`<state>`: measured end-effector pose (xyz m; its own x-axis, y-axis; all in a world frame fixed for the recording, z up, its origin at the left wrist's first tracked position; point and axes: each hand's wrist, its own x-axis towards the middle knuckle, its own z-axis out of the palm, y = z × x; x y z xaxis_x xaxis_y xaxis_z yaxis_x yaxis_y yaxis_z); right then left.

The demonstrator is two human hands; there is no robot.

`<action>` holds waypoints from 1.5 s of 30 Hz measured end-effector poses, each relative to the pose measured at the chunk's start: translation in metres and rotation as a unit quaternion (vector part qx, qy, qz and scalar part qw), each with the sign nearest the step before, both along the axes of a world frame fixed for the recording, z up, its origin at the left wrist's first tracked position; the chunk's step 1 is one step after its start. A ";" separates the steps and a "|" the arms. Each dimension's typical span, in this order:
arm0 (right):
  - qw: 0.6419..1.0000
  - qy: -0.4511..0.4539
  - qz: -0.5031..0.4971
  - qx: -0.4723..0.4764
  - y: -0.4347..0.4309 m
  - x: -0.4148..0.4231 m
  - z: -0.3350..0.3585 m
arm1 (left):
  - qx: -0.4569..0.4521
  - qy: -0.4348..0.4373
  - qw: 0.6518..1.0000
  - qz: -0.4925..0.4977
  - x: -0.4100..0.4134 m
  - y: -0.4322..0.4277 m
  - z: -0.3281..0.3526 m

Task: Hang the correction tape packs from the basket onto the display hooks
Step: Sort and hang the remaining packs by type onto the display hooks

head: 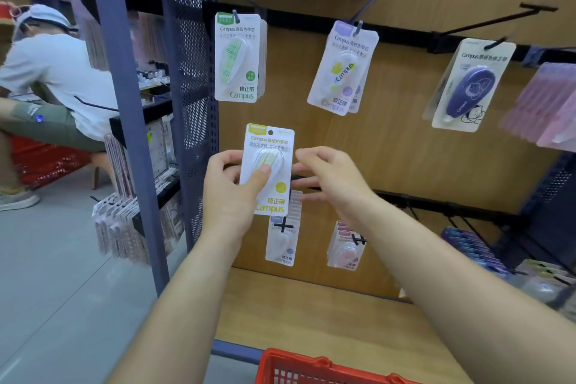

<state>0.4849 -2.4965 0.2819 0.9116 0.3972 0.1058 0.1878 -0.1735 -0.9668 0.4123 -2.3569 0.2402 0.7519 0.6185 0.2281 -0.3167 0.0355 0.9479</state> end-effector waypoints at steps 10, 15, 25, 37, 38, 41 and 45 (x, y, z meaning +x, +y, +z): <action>0.999 0.006 0.039 0.035 -0.010 -0.006 -0.022 | 0.026 0.025 0.999 -0.040 0.001 0.001 -0.015; 0.999 -0.015 0.015 0.049 -0.023 -0.006 -0.022 | 0.171 0.059 0.983 0.014 0.002 0.001 -0.012; 0.994 -0.075 -0.018 0.075 -0.031 -0.015 0.019 | 0.248 0.095 0.962 0.069 -0.028 -0.007 0.021; 0.968 -0.165 -0.149 0.112 -0.140 -0.029 0.078 | 0.377 0.090 0.922 -0.005 -0.031 -0.069 0.057; 0.966 -0.166 -0.163 0.114 -0.157 -0.029 0.080 | 0.390 0.091 0.916 -0.015 -0.028 -0.080 0.061; 0.954 -0.172 -0.215 0.121 -0.209 -0.026 0.083 | 0.438 0.087 0.894 -0.048 -0.016 -0.119 0.074; 0.935 -0.177 -0.281 0.123 -0.284 -0.018 0.086 | 0.492 0.076 0.862 -0.092 0.004 -0.183 0.091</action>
<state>0.4670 -2.7808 0.3675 0.8602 -0.2095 0.4649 0.4489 -0.1213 -0.8853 0.4162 -2.5401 0.3313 0.8844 0.0494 0.4641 -0.2603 -0.7732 0.5783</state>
